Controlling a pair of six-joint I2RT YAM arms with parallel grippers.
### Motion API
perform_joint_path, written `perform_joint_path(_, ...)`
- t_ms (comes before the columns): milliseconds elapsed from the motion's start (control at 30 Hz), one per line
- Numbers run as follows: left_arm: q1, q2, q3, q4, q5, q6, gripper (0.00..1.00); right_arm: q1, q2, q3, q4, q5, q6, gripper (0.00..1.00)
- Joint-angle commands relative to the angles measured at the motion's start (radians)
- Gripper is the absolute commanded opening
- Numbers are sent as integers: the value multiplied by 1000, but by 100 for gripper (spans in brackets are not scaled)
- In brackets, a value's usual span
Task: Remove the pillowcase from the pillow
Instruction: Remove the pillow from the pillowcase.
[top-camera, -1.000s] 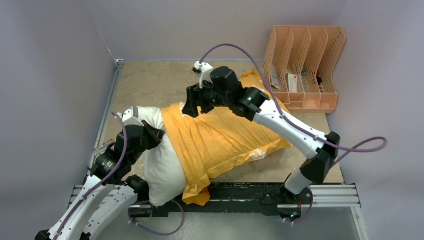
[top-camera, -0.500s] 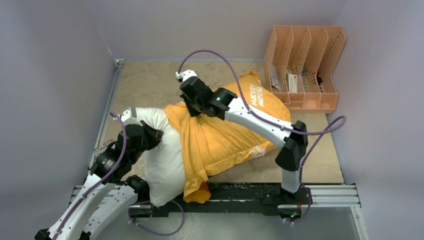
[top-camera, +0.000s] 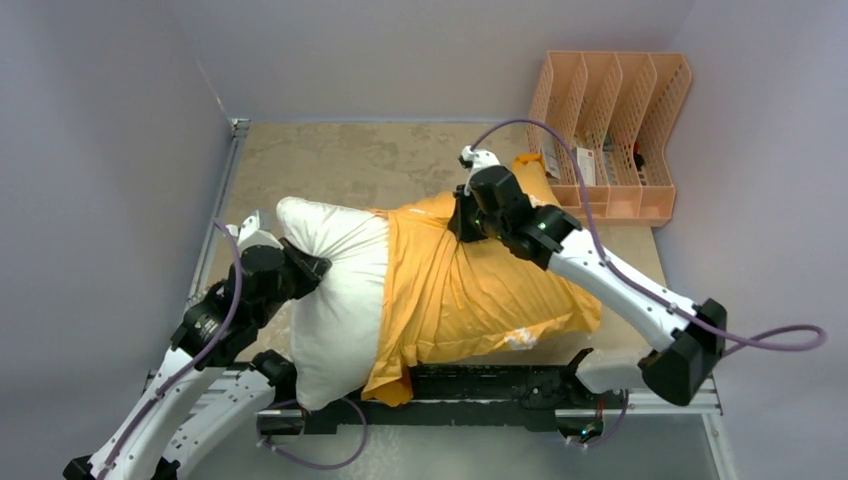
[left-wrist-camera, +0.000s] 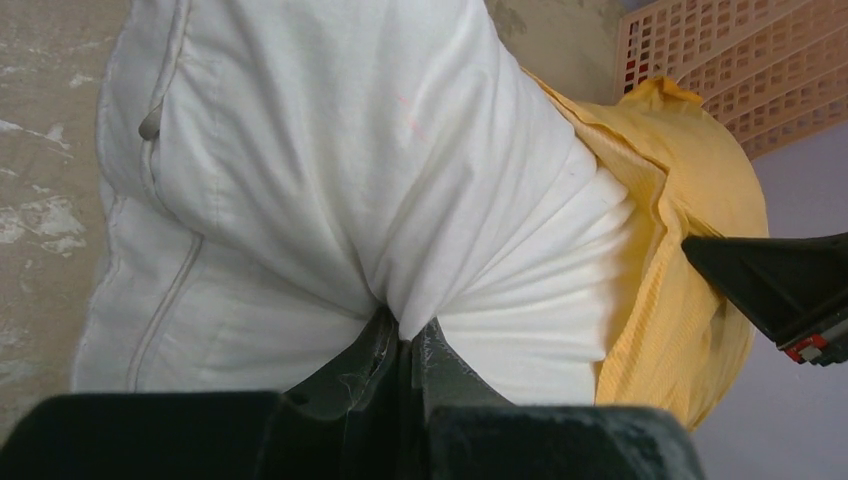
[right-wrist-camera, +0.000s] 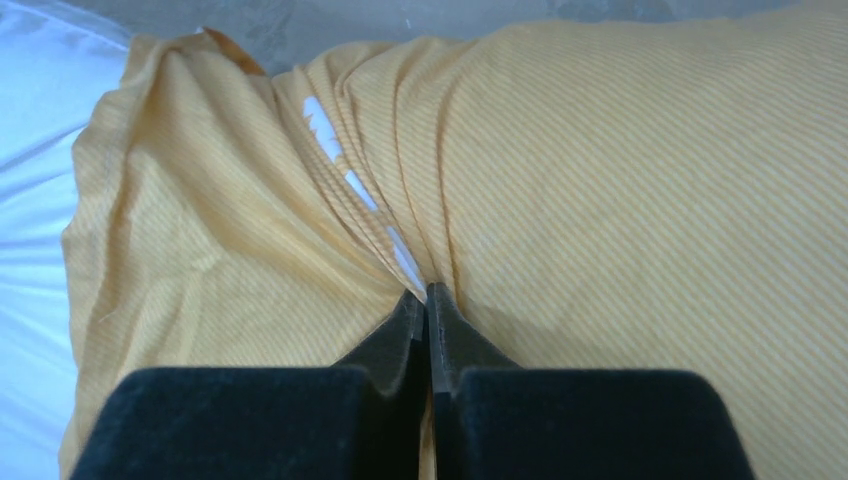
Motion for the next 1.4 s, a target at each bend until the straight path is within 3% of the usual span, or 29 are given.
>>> perform_joint_path(0, 16, 45, 63, -103, -163, 82, 0, -65, -156, -121, -32, -50, -9, 3)
perform_joint_path(133, 17, 150, 98, -18, -150, 143, 0, -54, -228, -124, -12, -261, -15, 49)
perform_joint_path(200, 16, 213, 121, 35, -124, 165, 0, -31, -247, -107, -18, -316, -16, 59)
perform_joint_path(267, 17, 271, 152, 73, -115, 173, 0, 40, -258, -92, -41, -300, 6, 61)
perform_joint_path(467, 86, 424, 278, 170, 0, 179, 0, 355, -172, -38, -281, 72, 252, 60)
perform_joint_path(567, 128, 460, 300, 215, 47, 193, 0, 486, -152, -70, -263, 220, 383, 67)
perform_joint_path(700, 139, 466, 310, 218, 72, 204, 0, 510, -65, -101, -174, 257, 374, 73)
perform_joint_path(733, 139, 459, 306, 209, 73, 208, 0, 511, -32, -90, -213, 296, 404, 66)
perform_joint_path(800, 141, 431, 291, 181, 54, 209, 0, 510, 39, -71, -312, 422, 511, 35)
perform_joint_path(900, 158, 387, 259, 154, 45, 225, 0, 506, 77, -81, -478, 549, 624, 25)
perform_joint_path(1000, 181, 367, 265, 102, 23, 261, 0, 495, 36, -126, -618, 646, 727, 0)
perform_joint_path(1100, 189, 329, 287, 88, -41, 305, 0, 418, -84, -208, -651, 634, 694, 0)
perform_joint_path(1233, 212, 363, 331, 22, -67, 360, 0, 298, -316, -332, -441, 533, 475, 0)
perform_joint_path(1367, 235, 371, 305, 47, -49, 368, 0, 288, -427, -353, -266, 415, 336, 0)
